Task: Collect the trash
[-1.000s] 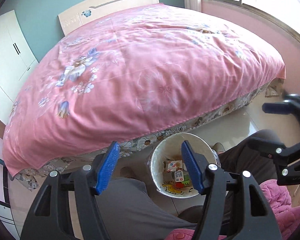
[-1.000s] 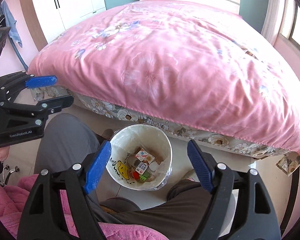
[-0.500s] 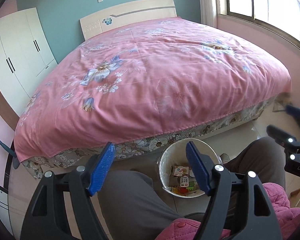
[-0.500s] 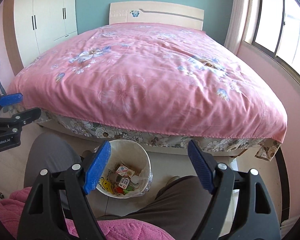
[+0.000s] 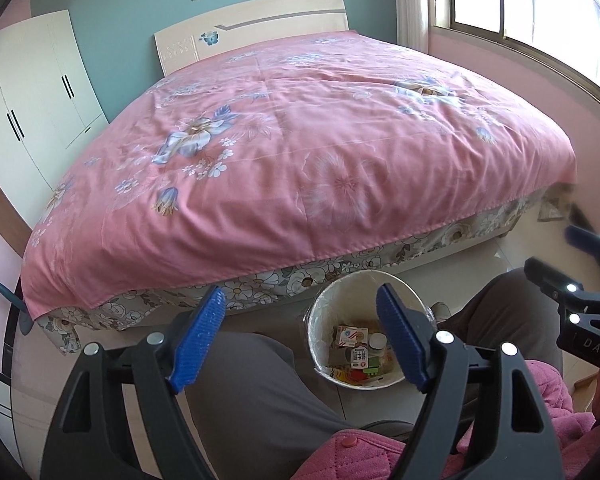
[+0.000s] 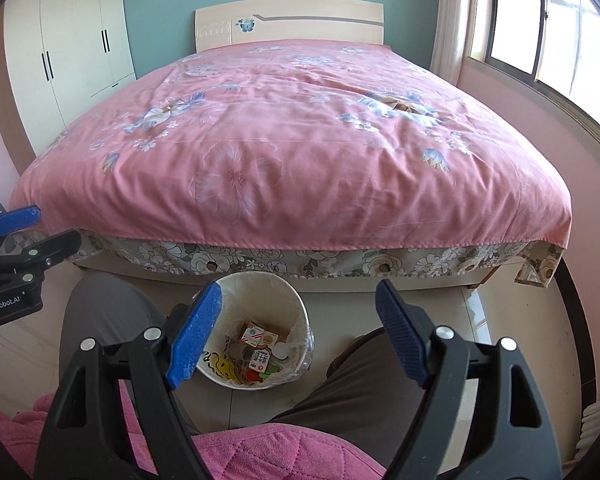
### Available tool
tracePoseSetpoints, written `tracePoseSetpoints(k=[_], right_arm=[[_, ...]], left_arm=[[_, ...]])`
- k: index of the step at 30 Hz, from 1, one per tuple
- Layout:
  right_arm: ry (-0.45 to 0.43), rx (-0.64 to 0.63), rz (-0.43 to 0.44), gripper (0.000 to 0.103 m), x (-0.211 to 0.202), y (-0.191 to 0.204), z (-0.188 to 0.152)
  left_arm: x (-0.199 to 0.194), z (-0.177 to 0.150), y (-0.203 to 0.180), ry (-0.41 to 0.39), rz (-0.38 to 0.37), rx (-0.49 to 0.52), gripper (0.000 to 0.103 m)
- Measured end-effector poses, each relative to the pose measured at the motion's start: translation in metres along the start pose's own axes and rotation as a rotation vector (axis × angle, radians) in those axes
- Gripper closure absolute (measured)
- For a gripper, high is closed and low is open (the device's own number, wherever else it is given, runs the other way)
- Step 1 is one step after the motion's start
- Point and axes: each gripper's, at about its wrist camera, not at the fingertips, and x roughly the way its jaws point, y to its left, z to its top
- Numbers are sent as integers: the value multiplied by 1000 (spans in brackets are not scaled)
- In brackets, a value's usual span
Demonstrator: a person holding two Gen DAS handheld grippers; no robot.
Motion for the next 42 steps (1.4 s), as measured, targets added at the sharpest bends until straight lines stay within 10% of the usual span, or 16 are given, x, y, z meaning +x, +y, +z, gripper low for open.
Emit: tracePoseSetpoints(k=[42], right_arm=[[-27,-47,-15,25,-8,8,4]], left_arm=[[-8,1,-1,-25,14,7,16]])
